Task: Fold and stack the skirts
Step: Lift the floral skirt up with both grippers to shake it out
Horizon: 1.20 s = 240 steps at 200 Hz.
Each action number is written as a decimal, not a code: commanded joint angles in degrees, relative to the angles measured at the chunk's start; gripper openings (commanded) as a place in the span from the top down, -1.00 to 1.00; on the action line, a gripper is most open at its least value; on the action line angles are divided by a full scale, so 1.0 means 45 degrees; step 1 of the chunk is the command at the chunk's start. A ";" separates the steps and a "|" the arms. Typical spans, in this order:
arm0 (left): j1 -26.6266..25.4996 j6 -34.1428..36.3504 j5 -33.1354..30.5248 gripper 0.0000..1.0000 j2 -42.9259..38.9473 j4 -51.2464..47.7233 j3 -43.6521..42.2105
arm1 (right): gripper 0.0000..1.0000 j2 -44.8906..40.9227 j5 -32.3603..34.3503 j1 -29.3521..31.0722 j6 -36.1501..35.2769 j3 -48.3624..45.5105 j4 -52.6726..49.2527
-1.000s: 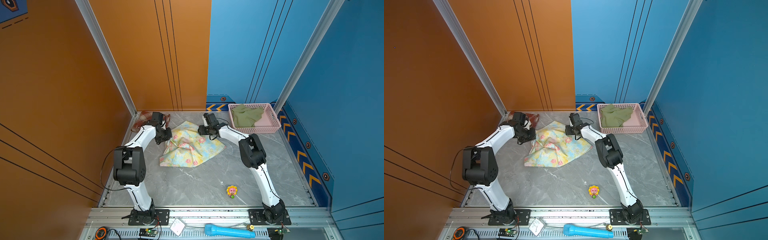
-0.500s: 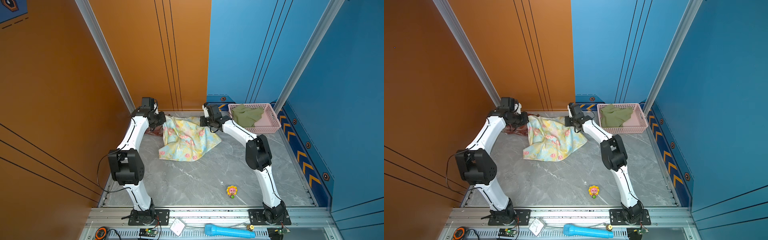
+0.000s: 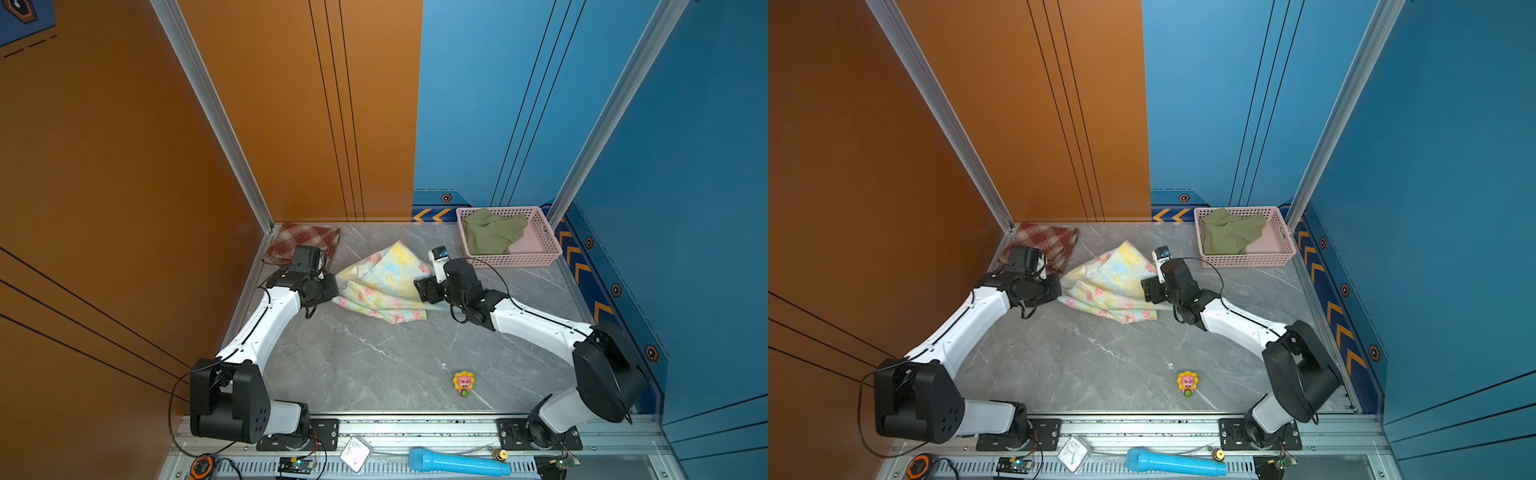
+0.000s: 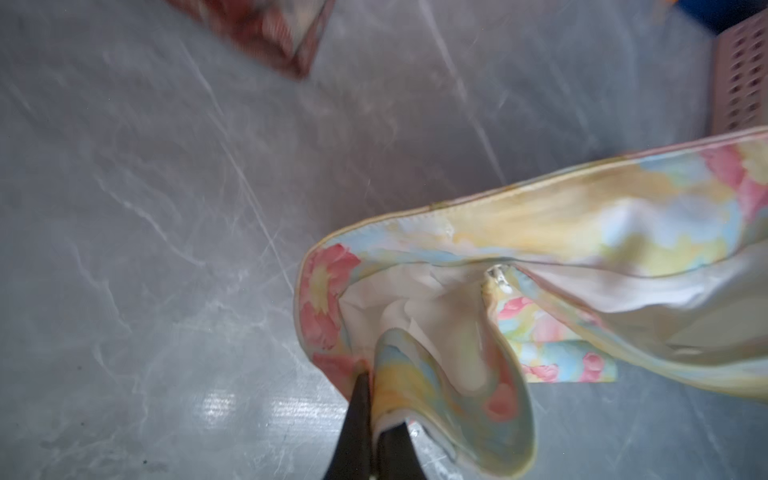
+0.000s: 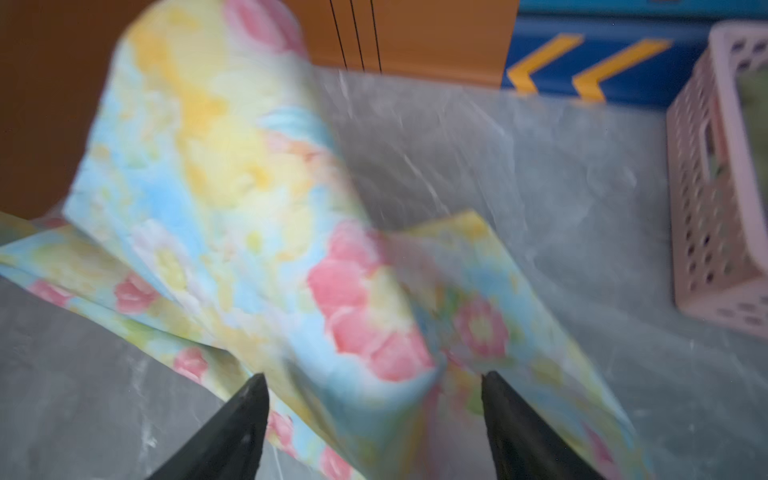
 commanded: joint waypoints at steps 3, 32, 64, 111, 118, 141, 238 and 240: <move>-0.0889 -0.1439 -0.0664 1.00 0.0175 0.1096 -0.1513 | -0.67 -0.0430 0.0495 -0.0128 0.0325 -0.0020 -0.0086; -0.1588 -0.1990 -0.0688 1.00 0.0706 0.1805 -0.2426 | -0.67 0.0635 -0.0308 -0.0397 -0.0151 0.1718 -0.1215; -0.2022 -0.2058 -0.0934 1.00 0.1077 0.2033 -0.2508 | -0.68 0.2613 -0.1342 -0.0355 -0.0376 0.3731 -0.1614; -0.2060 -0.1869 -0.0989 1.00 0.1323 0.2114 -0.2547 | -0.69 0.5338 -0.2442 0.0050 -0.0190 0.6102 -0.2150; -0.2073 -0.1860 -0.0974 1.00 0.1367 0.2151 -0.2551 | -0.69 0.5672 -0.2661 0.0049 -0.0077 0.6388 -0.2154; -0.2075 -0.1811 -0.0931 1.00 0.1495 0.2212 -0.2529 | -0.69 0.6811 -0.3330 0.0034 0.0370 0.7227 -0.2216; -0.1599 -0.1823 -0.0642 1.00 0.1809 0.2406 -0.2228 | 0.42 0.6747 -0.5196 0.0180 0.1152 0.6904 -0.1573; -0.1586 -0.1821 -0.0642 1.00 0.1809 0.2417 -0.2210 | 0.46 0.6659 -0.5254 0.0165 0.1167 0.6846 -0.1495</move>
